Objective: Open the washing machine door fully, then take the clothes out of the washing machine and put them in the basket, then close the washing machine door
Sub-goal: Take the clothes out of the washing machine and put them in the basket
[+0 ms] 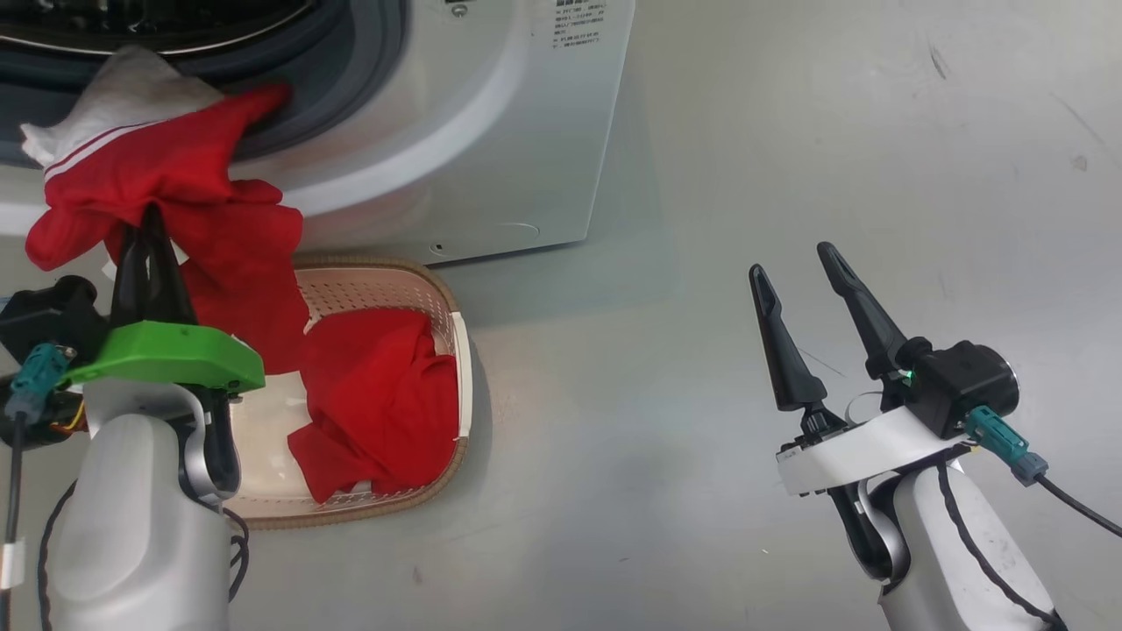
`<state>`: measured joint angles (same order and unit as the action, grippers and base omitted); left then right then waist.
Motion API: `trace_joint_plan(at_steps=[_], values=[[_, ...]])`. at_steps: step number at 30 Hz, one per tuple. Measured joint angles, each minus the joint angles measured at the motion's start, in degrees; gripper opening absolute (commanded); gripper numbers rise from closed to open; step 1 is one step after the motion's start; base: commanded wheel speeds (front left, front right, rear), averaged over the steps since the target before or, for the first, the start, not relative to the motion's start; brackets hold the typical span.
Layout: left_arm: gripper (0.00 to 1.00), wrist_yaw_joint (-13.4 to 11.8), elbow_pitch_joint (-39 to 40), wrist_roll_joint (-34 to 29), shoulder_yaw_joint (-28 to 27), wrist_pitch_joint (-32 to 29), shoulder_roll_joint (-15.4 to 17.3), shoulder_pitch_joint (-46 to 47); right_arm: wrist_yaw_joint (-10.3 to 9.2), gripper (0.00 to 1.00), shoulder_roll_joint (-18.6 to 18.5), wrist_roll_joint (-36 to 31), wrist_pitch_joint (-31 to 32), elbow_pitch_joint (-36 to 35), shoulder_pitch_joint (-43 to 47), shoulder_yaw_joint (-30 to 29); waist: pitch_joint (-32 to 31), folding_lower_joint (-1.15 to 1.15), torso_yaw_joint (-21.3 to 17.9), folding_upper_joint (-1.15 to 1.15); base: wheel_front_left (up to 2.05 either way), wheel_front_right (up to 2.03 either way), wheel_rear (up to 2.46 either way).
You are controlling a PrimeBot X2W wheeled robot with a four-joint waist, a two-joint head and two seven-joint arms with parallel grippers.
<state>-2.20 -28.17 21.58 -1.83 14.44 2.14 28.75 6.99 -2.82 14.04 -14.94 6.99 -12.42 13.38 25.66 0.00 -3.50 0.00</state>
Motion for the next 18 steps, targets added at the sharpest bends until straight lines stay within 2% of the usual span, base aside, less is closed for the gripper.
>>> trace_joint_plan(at_steps=[13,18], values=[[0.0,0.0,11.0,-1.7,0.3,0.0,-0.5,-8.5,0.0,1.0,0.0,0.0,0.0,0.6,2.9,0.1,-5.3,0.0,0.9,0.0,0.0,0.0,0.0],[0.0,0.5,12.8,-2.0,3.0,0.0,-0.5,-11.6,0.0,1.0,0.0,0.0,0.0,0.6,4.6,-0.8,-6.4,0.0,1.5,0.0,0.0,0.0,0.0]])
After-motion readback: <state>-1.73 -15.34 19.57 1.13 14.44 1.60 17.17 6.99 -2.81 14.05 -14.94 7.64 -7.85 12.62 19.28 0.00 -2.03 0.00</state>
